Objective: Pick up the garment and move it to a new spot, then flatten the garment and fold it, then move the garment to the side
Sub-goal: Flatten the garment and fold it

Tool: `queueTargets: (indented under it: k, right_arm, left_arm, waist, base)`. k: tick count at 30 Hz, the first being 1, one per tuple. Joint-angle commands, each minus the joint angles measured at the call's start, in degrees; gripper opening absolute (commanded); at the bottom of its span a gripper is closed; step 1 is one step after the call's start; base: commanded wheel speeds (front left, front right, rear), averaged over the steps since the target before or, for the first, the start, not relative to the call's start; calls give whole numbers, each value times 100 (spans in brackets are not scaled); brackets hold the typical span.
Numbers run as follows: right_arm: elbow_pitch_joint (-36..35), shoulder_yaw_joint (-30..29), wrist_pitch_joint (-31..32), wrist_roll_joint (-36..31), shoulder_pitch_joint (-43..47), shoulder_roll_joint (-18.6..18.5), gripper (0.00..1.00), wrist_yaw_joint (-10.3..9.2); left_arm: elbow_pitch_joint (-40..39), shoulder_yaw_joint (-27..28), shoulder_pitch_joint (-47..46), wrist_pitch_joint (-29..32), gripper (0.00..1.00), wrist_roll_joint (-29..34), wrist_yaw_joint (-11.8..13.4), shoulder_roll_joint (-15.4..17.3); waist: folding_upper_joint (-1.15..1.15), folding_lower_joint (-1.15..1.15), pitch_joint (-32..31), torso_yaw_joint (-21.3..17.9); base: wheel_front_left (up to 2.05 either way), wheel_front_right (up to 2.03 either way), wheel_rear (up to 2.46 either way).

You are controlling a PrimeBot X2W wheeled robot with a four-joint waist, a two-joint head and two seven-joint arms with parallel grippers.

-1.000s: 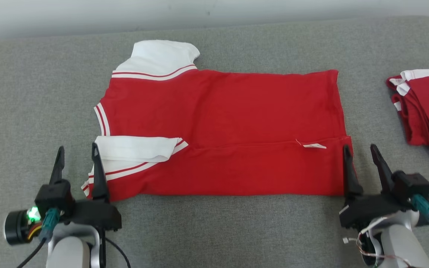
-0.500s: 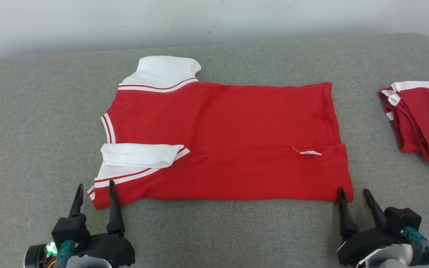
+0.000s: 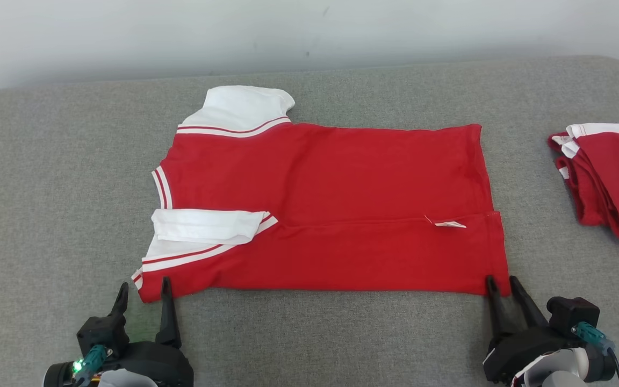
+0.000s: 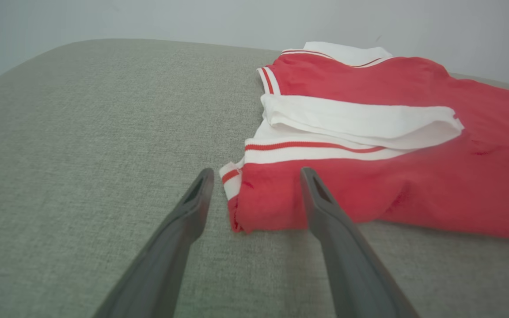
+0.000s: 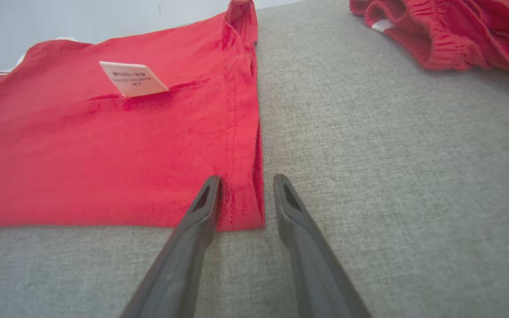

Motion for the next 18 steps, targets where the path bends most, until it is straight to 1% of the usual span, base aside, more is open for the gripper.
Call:
queueTargets:
  k: [1, 2, 3, 4, 7, 12, 18]
  right_arm:
    - [31, 31, 7, 32, -41, -21, 45, -16]
    - [58, 57, 6, 67, -45, -29, 37, -16]
    - [81, 79, 7, 89, -50, -45, 15, -16]
    - [106, 98, 7, 129, -60, -57, 0, -16]
    - [144, 163, 8, 220, -98, -92, 0, -16]
    - [-13, 148, 5, 245, -120, -164, 0, -16]
    - [-111, 191, 3, 263, -113, -223, 0, -16]
  left_arm:
    - [18, 22, -47, -15, 100, 42, -1, 0]
    - [48, 42, -75, -15, 100, 45, -24, 1]
    - [74, 50, -100, -15, 100, 41, -49, -1]
    - [98, 57, -119, -15, 100, 35, -50, -3]
    - [152, 63, -111, -16, 100, -27, -89, -1]
    - [254, 104, -78, -16, 100, -144, -89, -1]
    - [442, 147, -133, -15, 100, -411, -116, 1]
  waist:
    - [0, 0, 0, -1]
    - [0, 0, -1, 0]
    - [0, 0, -1, -1]
    - [0, 0, -1, -1]
    - [0, 0, 0, 3]
    - [0, 0, 7, -12]
    - [0, 0, 29, -52]
  base:
    - [0, 0, 0]
    - [0, 0, 0]
    - [0, 0, 0]
    - [0, 0, 0]
    - [0, 0, 0]
    - [0, 0, 0]
    - [0, 0, 0]
